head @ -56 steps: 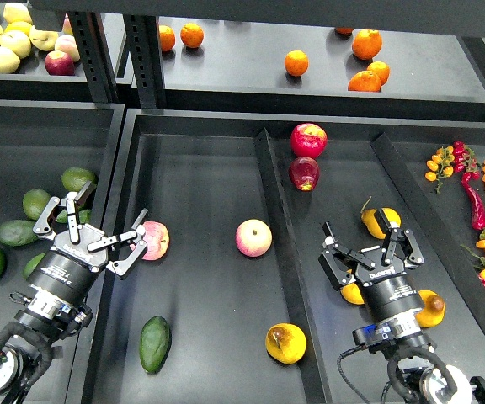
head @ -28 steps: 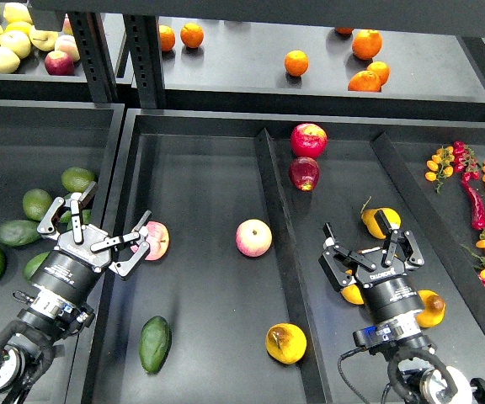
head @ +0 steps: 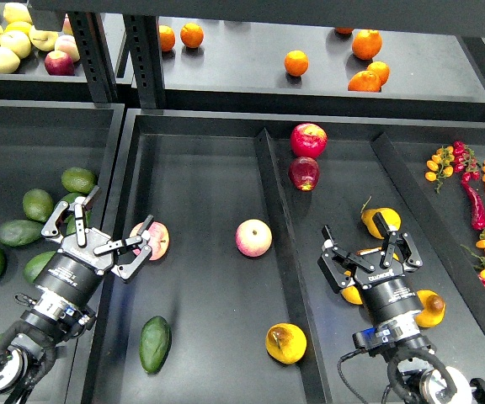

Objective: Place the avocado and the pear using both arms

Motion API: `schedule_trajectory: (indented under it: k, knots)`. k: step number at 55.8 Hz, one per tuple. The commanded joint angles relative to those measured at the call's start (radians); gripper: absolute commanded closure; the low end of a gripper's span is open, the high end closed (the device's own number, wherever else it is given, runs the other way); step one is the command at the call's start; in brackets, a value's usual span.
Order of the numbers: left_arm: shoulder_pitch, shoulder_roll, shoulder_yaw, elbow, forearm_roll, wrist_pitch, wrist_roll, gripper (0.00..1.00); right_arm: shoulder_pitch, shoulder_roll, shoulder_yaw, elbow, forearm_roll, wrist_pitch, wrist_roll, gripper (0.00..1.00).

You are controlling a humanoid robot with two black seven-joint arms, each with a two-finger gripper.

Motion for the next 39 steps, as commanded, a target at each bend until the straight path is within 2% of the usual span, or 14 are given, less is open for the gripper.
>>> schedule_trajectory:
  k: [1,19,33,39]
  knots:
    - [0.003,0.0,0.0,0.002,0.002,0.0,0.0,0.0,-0.001,0.0,0.002,0.0,0.0,0.0,-0.001,0.0]
    - [-0.002,0.0,-0.002,0.0,0.014,0.0,0.026,0.0,-0.004,0.0,0.004,0.0,0.0,0.0,-0.001,0.0]
    - [-0.042,0.001,0.001,0.002,0.052,0.0,0.088,0.0,-0.003,0.0,0.004,0.001,0.001,-0.002,-0.003,0.0]
    - [-0.083,0.075,0.008,0.005,0.101,0.0,0.095,0.0,0.0,0.0,-0.003,0.001,0.001,-0.018,-0.003,0.0]
